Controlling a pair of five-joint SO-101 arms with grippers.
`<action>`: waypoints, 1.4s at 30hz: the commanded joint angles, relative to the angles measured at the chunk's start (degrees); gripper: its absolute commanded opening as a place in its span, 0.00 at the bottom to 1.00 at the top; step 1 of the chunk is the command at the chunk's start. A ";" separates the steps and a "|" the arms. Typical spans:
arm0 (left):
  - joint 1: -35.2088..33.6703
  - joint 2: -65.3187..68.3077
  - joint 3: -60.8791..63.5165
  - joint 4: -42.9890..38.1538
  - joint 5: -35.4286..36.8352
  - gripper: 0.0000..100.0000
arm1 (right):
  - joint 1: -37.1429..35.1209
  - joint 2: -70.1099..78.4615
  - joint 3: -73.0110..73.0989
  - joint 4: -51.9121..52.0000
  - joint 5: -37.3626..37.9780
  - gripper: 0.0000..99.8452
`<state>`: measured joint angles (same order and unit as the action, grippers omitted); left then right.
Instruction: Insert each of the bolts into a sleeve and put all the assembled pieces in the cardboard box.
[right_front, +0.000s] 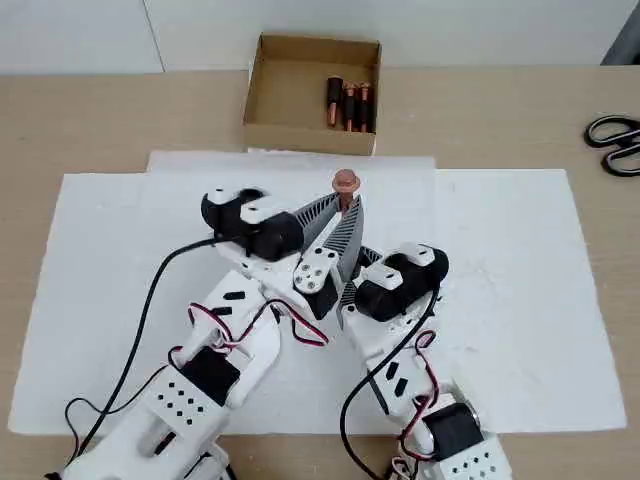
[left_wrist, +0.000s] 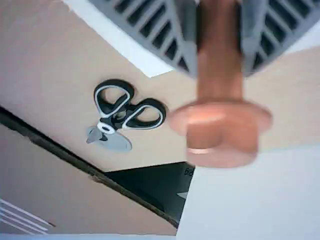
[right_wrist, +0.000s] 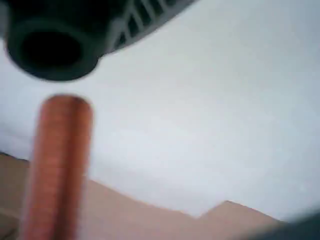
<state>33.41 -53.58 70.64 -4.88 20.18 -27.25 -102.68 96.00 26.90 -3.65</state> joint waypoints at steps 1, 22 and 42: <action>0.18 -0.79 0.48 -3.78 -2.20 0.01 | -0.04 -1.45 0.35 -0.13 0.35 0.00; 0.53 -0.79 2.59 -4.04 -2.55 0.01 | -2.86 -1.45 0.26 -0.13 0.35 0.00; 0.53 -1.14 4.44 -3.78 -2.46 0.01 | -1.45 -1.45 0.26 -0.48 0.44 0.00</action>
<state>33.76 -53.58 75.30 -7.43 17.71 -29.27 -102.68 96.00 26.90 -3.65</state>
